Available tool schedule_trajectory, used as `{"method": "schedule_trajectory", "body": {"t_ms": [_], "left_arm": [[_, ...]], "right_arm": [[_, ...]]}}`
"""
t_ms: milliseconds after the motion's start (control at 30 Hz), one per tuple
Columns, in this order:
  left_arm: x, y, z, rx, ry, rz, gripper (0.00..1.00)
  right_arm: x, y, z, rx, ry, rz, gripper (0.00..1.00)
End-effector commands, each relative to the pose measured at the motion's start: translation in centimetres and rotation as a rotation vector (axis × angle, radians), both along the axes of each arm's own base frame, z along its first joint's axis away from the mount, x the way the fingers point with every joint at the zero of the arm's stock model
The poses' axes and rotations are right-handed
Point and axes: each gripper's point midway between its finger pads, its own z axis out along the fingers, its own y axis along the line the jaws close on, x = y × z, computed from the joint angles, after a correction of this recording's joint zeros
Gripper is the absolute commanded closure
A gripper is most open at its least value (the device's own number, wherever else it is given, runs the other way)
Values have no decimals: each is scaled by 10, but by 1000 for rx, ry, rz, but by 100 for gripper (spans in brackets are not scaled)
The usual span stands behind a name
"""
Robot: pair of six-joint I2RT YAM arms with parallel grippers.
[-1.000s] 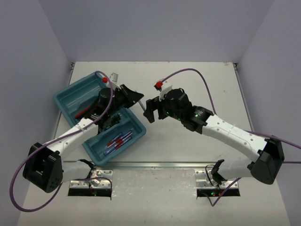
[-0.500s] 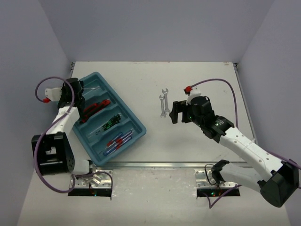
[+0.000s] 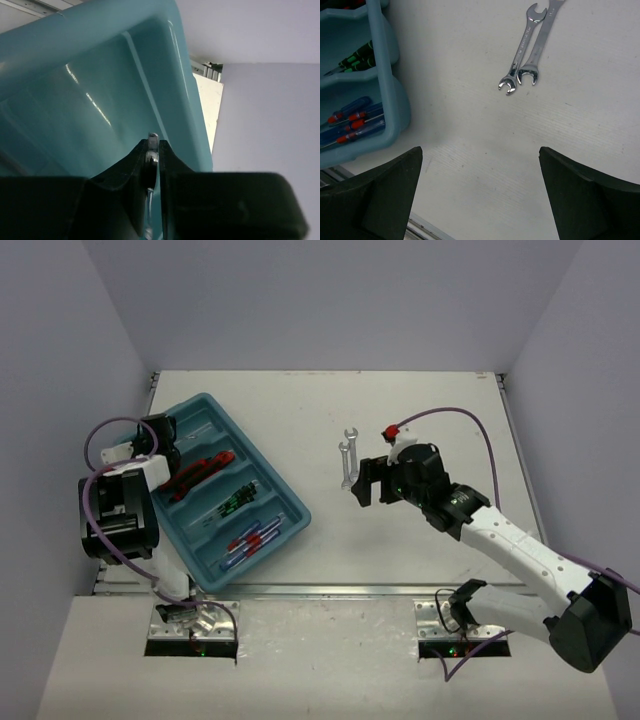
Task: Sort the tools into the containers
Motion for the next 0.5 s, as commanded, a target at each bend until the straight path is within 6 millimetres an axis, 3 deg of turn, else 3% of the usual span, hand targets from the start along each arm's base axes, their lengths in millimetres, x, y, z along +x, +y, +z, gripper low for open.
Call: {"method": "schedule_trajectory", "body": {"t_ms": [0,33,133,233,300,367,467], "left_arm": [[25,13,42,37,-147,10,39],[27,13,44,44,-144,0,23],[28,9,52,41,-149,-28,2],[28,2,68,46,-183,-71,0],[27,-5,91,52,-220,-113,0],[26,-15,118,65,-252,-173,0],[17,-27,143,77,-237,-243,0]], "right_arm": [[6,11,12,48,-29,16,2],[6,12,10,46,-23,21,2],[8,14,4,35,-4,23,2],[13,14,-3,6,31,4,2],[27,13,-5,-35,72,-44,2],[40,6,-27,-99,159,-100,2],[66,7,-31,-101,190,-147,4]]}}
